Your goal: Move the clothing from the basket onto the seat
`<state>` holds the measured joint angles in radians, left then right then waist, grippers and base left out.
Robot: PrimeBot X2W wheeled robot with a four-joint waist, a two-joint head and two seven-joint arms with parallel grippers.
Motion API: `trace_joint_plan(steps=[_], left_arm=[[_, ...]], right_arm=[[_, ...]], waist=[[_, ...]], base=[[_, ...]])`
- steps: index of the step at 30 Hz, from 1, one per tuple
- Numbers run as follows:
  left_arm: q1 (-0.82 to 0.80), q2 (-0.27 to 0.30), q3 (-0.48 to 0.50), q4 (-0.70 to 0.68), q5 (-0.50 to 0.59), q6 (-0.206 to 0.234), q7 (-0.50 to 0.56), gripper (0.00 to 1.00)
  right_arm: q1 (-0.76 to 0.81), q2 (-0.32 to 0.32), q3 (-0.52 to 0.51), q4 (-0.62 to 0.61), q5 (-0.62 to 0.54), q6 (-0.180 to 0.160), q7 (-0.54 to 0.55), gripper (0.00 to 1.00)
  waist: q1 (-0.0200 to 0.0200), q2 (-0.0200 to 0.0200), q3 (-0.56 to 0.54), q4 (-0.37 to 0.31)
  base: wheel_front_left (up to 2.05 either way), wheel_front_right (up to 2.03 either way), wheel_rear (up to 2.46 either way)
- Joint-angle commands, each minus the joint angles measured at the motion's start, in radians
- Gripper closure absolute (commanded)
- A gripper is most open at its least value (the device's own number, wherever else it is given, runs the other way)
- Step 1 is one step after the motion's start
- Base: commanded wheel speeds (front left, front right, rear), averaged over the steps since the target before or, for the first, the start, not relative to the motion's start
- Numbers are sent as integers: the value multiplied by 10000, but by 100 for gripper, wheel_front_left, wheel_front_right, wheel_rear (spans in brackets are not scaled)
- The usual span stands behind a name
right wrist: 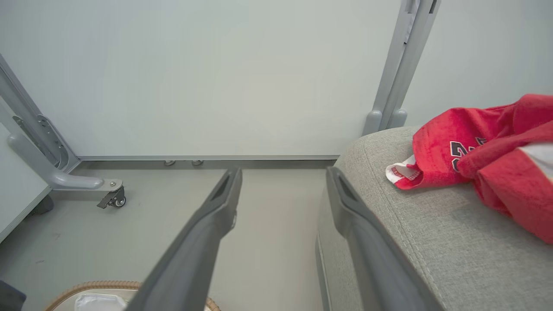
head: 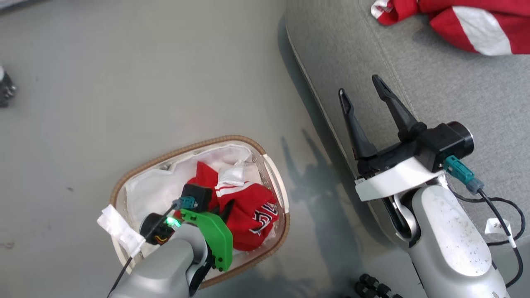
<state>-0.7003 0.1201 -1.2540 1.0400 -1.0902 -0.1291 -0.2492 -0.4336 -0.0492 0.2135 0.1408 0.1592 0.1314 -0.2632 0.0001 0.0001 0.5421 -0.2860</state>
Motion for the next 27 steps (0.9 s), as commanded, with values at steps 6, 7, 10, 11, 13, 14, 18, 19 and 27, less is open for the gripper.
trace_joint_plan(steps=[6, 7, 10, 11, 13, 14, 18, 19, 27], left_arm=[[571, 208, 429, -532, -26, -30, -167, 100], [665, 237, 588, -657, 68, -30, -169, 100], [1033, 369, 1303, -1208, 536, -30, -166, 100], [1086, 395, 1518, -1363, 740, -30, -163, 100], [1246, 433, 1995, -1727, 1096, -30, -165, 100], [1366, 453, 2290, -1944, 1360, -30, -167, 100], [1720, 478, 3205, -2684, 2134, -30, -166, 100], [1818, 491, 3469, -2910, 2325, -30, -166, 100], [2446, 418, 4991, -4417, 3557, -30, -169, 100]], right_arm=[[615, -33, -235, 282, -32, -14, -22, 0], [681, -36, -269, 324, -45, -14, -22, 0], [926, -36, -368, 424, -64, -14, -22, 0], [994, -36, -408, 450, -84, -14, -22, 0], [1134, -36, -474, 519, -96, -12, -22, 0], [1212, -34, -487, 547, -79, -12, -22, 0], [1422, -34, -542, 658, -44, -14, -22, 0], [1481, -36, -548, 696, -32, -14, -22, 0], [1935, -36, -488, 886, 5, -12, -22, 0]], waist=[[-1, -1, -1647, 762], [-1, -1, -1779, 828], [-1, -1, -2169, 1066], [-1, -1, -2274, 1142], [-1, -1, -2512, 1297], [-1, -1, -2625, 1365], [-1, -1, -2981, 1597], [-1, -1, -3078, 1652], [-1, -1, -3882, 1847]], base=[[0, 0, 0], [0, 0, 0], [0, 0, 0], [0, 0, 0], [0, 0, 0], [0, 0, 0], [0, 0, 0], [0, 0, 0], [0, 0, 0]])
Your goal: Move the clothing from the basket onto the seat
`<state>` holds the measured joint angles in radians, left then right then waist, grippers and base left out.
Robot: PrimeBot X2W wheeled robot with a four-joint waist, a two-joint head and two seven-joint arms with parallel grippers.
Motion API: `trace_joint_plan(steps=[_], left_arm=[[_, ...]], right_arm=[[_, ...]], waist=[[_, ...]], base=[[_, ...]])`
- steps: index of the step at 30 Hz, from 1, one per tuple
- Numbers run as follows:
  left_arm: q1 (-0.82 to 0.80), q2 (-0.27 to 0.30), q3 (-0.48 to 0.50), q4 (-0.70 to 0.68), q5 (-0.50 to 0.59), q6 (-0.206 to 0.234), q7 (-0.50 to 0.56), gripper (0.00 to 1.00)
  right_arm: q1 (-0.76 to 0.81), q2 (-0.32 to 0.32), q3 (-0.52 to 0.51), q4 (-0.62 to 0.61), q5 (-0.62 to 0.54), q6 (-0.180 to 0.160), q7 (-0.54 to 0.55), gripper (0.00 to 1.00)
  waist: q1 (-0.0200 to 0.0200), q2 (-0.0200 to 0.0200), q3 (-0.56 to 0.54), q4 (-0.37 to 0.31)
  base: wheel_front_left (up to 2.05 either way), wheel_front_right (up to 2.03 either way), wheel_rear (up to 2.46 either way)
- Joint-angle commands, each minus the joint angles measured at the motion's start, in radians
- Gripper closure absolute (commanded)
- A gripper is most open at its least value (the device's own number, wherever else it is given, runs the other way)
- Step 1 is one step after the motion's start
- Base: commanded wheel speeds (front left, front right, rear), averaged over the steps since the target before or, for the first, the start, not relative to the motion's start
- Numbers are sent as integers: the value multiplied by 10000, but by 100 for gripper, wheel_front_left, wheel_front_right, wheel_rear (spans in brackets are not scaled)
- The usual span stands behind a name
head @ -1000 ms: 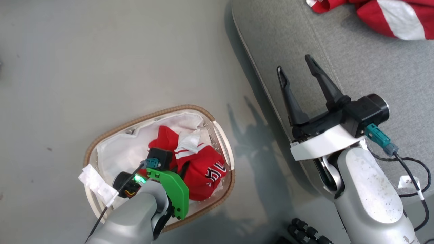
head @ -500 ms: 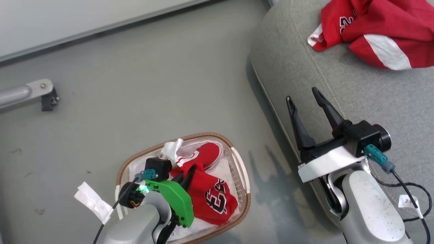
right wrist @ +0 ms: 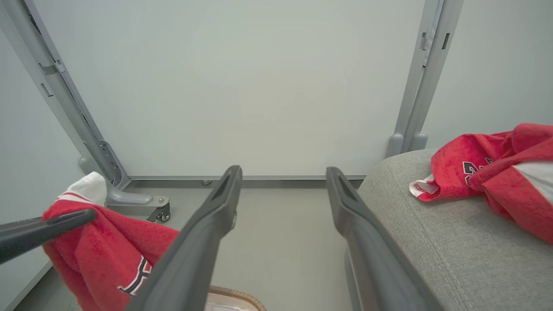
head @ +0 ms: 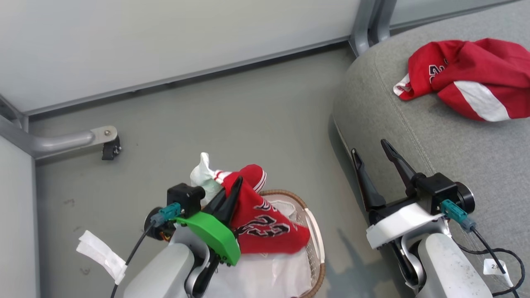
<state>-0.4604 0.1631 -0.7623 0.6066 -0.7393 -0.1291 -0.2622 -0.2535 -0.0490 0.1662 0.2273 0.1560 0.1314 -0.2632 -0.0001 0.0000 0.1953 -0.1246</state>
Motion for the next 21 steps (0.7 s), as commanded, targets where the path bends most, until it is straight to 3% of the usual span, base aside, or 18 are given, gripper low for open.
trace_joint_plan(steps=[1, 9, 21], left_arm=[[78, -1, 234, -281, 218, -30, -39, 100], [16, -13, 1223, -1866, 1056, -30, -38, 100], [-585, -86, 1670, -3398, 1680, -30, -38, 100]], right_arm=[[194, -36, -9, 27, 42, -12, -22, 0], [569, -36, 68, 169, 22, -14, -22, 0], [941, -36, 583, 459, -93, -14, -22, 0]], waist=[[1, 0, -473, 244], [1, 0, -900, 321], [1, 0, -1205, 494]], base=[[0, 0, 0], [0, 0, 0], [0, 0, 0]])
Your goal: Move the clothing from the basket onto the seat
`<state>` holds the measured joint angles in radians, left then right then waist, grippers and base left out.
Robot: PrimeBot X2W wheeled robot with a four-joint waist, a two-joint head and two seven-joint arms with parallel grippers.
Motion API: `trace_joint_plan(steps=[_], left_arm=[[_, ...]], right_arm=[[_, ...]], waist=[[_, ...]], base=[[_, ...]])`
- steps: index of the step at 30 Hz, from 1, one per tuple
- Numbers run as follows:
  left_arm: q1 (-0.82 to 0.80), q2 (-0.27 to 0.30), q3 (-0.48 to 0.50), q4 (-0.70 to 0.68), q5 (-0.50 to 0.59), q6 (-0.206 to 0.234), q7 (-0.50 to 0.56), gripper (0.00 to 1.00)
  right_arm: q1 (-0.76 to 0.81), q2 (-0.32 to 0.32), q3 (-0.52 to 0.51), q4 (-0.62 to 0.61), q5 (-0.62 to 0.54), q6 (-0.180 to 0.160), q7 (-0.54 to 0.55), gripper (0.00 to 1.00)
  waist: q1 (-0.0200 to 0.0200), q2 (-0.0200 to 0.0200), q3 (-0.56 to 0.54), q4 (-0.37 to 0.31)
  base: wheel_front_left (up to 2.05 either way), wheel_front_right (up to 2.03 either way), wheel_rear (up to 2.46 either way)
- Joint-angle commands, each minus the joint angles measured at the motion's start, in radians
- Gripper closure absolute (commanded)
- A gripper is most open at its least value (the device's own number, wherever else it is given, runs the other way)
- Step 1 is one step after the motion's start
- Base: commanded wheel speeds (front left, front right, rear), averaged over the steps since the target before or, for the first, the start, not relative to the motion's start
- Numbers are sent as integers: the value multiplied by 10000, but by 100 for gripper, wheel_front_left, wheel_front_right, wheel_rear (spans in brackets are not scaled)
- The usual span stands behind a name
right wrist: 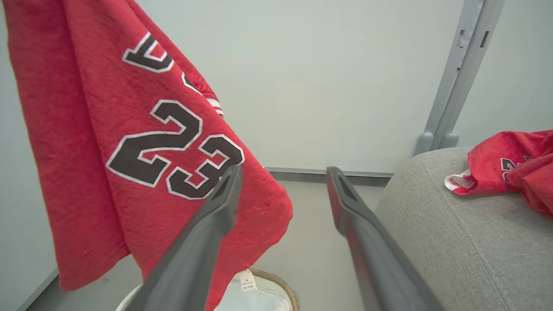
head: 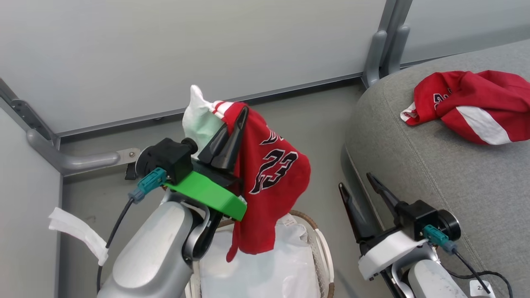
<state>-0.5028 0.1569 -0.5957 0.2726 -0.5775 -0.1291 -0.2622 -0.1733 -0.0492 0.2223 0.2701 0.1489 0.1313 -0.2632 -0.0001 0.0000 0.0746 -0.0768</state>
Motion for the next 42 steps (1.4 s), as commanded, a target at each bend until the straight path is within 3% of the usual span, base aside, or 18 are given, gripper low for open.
trace_joint_plan(steps=[1, 9, 16, 27, 42], left_arm=[[-204, -54, -9, -116, 64, -30, -38, 100], [-469, -180, -86, -412, 170, -30, -38, 100], [-481, -235, -132, -469, 217, -30, -38, 100], [-520, -346, -594, -475, 190, -30, -39, 100], [-717, -453, -1450, -500, -50, -30, -39, 100]], right_arm=[[149, -33, 79, 32, -18, -11, -22, 0], [-265, -171, 736, -77, -338, -11, -22, 0], [-1026, -895, 1646, -5, -425, -12, -22, 0], [-2847, -2226, 4034, 884, 526, -12, -22, 0], [-5038, -3090, 6813, 2437, 2158, -12, -22, 0]], waist=[[1, 0, 7, 32], [1, 0, 87, 135], [1, 0, 160, 161], [1, 0, 190, 374], [1, 0, 298, 805]], base=[[0, 0, 0], [0, 0, 0], [0, 0, 0], [0, 0, 0], [0, 0, 0]])
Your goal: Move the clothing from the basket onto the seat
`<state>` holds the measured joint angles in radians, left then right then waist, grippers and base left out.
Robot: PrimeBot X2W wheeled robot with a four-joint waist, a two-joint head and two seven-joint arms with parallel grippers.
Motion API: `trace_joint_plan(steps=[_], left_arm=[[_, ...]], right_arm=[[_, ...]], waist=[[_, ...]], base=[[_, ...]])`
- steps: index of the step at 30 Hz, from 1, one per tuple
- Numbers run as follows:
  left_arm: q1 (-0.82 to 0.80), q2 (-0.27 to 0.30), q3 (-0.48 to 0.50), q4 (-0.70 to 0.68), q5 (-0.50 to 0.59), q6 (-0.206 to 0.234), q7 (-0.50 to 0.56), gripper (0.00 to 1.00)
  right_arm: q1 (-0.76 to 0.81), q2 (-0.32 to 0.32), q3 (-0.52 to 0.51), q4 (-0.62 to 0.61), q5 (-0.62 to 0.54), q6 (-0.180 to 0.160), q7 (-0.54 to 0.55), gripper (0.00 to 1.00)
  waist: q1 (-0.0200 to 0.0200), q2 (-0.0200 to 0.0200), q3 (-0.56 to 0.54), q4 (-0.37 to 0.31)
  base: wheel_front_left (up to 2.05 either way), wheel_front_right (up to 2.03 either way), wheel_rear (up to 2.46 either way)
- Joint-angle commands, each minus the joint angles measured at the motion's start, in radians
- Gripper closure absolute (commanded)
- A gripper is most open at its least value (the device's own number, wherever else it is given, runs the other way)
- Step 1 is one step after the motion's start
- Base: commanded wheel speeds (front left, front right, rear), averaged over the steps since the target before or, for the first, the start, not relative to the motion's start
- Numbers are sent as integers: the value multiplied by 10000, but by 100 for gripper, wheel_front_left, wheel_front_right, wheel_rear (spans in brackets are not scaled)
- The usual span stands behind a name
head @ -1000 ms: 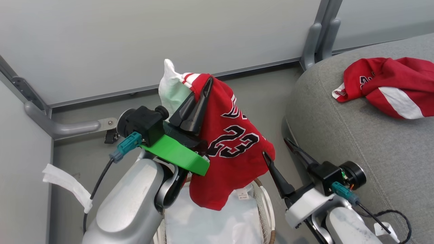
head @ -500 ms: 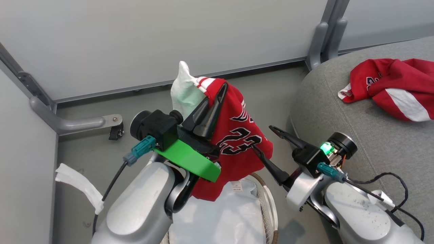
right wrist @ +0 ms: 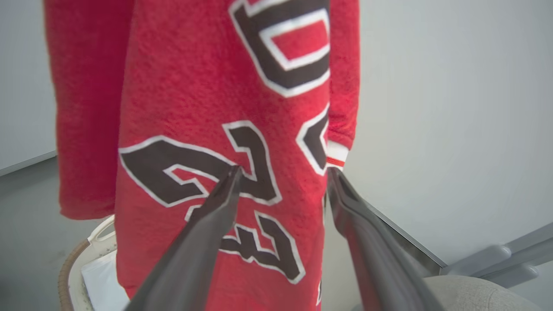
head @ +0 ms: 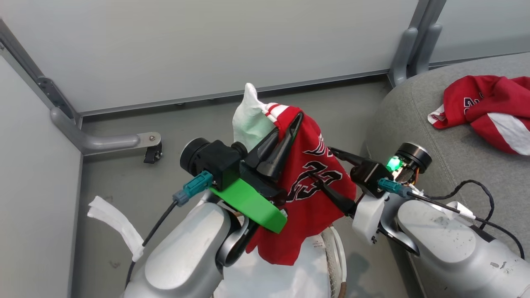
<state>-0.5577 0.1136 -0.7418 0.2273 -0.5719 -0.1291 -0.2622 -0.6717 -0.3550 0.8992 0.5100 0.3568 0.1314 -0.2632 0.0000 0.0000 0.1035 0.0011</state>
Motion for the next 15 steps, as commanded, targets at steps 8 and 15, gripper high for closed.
trace_joint_plan(steps=[8, 15], left_arm=[[-352, -85, -502, -127, -238, -30, -39, 100], [-497, -93, -696, -140, -302, -30, -39, 100]], right_arm=[[-448, 133, 1232, 820, 1151, -14, -21, 0], [-400, 391, 1393, 1071, 1234, -14, -21, 0]], waist=[[0, 0, 98, 308], [0, 0, 188, 506]], base=[[0, 0, 0], [0, 0, 0]])
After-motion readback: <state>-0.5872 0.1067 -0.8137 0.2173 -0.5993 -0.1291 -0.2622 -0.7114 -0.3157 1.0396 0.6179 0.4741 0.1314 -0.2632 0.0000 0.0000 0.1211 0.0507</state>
